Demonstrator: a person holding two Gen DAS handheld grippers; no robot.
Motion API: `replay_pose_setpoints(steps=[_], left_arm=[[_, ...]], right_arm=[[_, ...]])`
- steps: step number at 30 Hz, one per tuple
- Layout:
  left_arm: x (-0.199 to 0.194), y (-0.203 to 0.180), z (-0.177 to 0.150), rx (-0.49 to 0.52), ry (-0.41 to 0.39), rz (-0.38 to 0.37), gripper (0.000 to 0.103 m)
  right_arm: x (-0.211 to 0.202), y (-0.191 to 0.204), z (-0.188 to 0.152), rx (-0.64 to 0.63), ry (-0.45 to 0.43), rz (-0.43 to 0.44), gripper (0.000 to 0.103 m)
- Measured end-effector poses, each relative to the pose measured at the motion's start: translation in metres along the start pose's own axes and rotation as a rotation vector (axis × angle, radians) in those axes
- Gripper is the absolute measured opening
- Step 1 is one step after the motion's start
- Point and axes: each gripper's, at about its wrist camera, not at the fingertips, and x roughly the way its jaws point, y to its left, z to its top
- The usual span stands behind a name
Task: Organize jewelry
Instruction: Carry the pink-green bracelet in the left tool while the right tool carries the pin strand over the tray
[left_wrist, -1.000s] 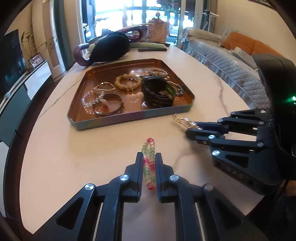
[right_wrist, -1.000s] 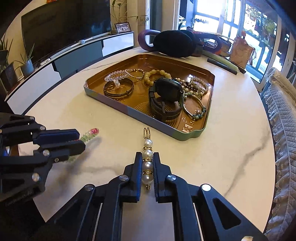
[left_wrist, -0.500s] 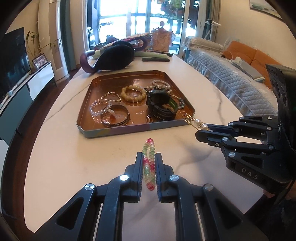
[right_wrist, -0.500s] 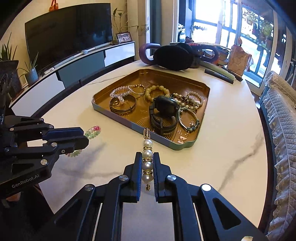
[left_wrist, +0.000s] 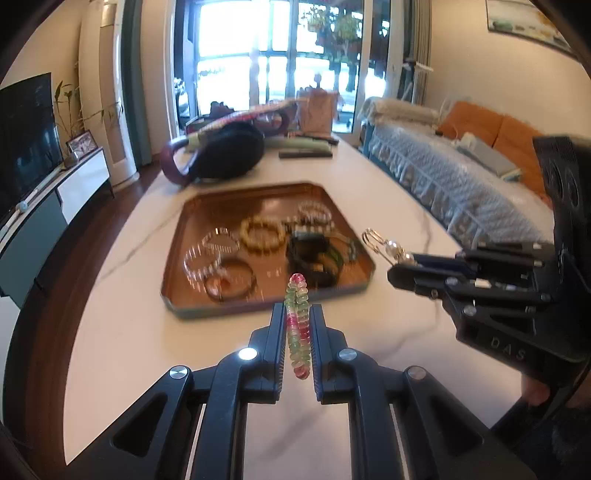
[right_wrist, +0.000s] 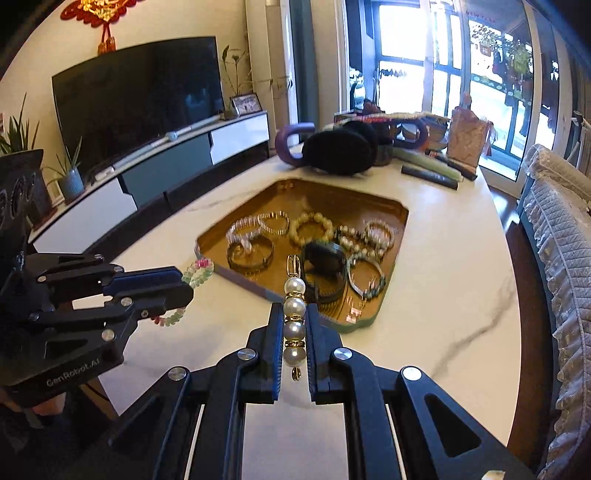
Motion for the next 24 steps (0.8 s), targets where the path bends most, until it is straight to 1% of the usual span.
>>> replay_pose_setpoints(steps=[4, 8, 16, 18, 21, 24], left_arm=[[-0.004, 0.012, 0.018, -0.027, -0.041, 0.005, 0.013], [0.002, 0.025, 0.032, -0.054, -0.064, 0.02, 0.013], [0.028, 0.056, 0.054, -0.116, -0.081, 0.011, 0.013], [0.037, 0.065, 0.059, -0.143, -0.083, 0.002, 0.012], [0.051, 0.076, 0.066, -0.163, -0.087, 0.006, 0.013], [0.065, 0.088, 0.078, -0.182, -0.094, 0.003, 0.013]], right_arm=[[-0.003, -0.003, 0.015, 0.003, -0.038, -0.002, 0.01], [-0.001, -0.01, 0.03, 0.007, -0.076, -0.002, 0.01], [0.02, -0.027, 0.054, 0.023, -0.106, -0.012, 0.01], [0.026, -0.031, 0.058, 0.026, -0.112, -0.017, 0.01], [0.036, -0.038, 0.062, 0.033, -0.12, -0.001, 0.01], [0.048, -0.045, 0.067, 0.038, -0.13, -0.003, 0.009]])
